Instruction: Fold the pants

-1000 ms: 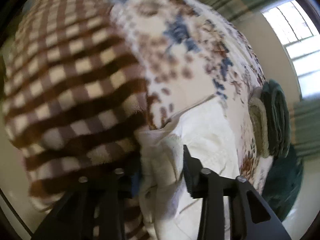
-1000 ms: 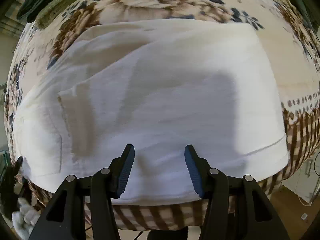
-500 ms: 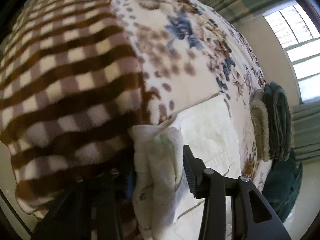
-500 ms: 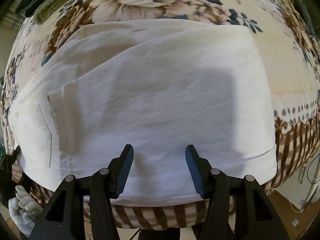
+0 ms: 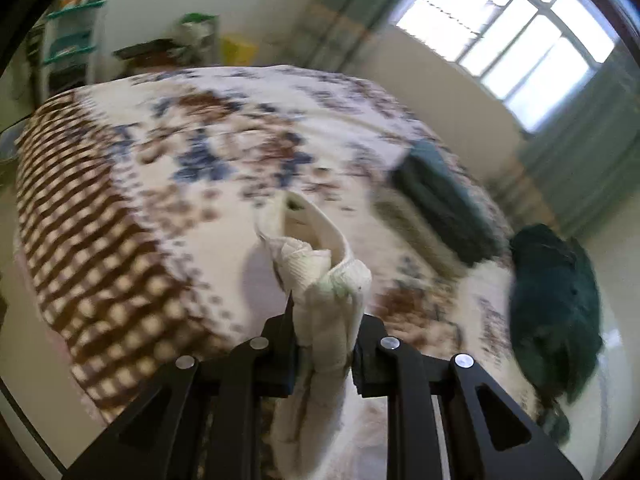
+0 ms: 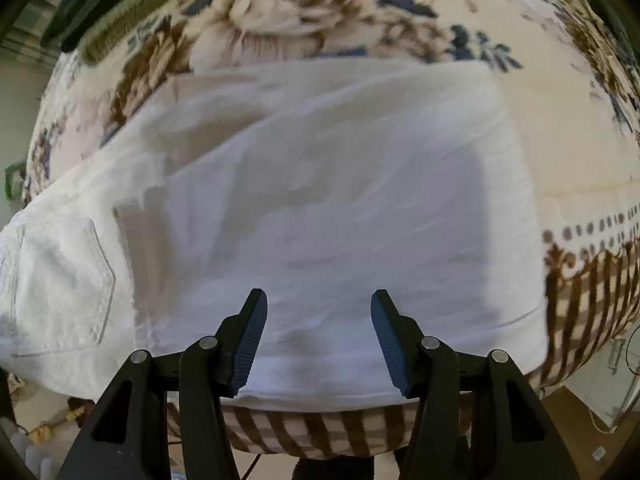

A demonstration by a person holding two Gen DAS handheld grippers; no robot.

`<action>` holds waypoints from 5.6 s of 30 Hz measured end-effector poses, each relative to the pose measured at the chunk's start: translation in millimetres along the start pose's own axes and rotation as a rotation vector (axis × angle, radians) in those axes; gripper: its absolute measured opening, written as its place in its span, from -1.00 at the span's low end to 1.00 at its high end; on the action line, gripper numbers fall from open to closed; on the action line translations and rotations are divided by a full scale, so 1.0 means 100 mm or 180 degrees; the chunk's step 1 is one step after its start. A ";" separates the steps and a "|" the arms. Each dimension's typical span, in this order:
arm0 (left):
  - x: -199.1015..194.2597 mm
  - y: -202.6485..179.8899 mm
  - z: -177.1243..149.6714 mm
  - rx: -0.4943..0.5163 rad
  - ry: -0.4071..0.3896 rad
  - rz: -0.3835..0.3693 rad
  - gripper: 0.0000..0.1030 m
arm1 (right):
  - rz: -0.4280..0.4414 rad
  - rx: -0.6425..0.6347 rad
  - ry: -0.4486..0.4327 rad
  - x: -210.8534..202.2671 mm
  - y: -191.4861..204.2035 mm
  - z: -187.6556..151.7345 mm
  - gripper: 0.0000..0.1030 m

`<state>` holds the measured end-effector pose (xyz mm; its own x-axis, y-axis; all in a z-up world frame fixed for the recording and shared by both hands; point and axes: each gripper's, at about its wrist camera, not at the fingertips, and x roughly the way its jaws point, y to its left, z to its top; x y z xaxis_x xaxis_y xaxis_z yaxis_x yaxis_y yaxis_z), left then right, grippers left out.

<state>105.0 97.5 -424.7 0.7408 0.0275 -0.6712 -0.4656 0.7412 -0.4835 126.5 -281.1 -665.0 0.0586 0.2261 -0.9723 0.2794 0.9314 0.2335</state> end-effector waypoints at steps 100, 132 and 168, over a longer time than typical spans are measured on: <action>1.41 -1.24 -2.14 0.1521 0.2768 0.0347 0.84 | 0.1658 0.2523 -0.0030 0.10 -2.73 -0.67 -0.99; 1.48 -1.20 -2.15 0.1520 0.2822 0.0157 0.84 | 0.2159 0.2151 -0.0077 0.13 -2.39 -0.55 0.02; 1.53 -0.97 -2.21 0.1118 0.2792 -0.0416 0.44 | 0.2793 0.1972 -0.0410 0.59 -1.73 0.04 0.29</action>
<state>156.5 -118.6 -604.8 0.0830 -0.4770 -0.8750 -0.1272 0.8658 -0.4840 85.6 -430.0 -762.5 0.5645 0.6785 -0.4701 0.5247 0.1446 0.8389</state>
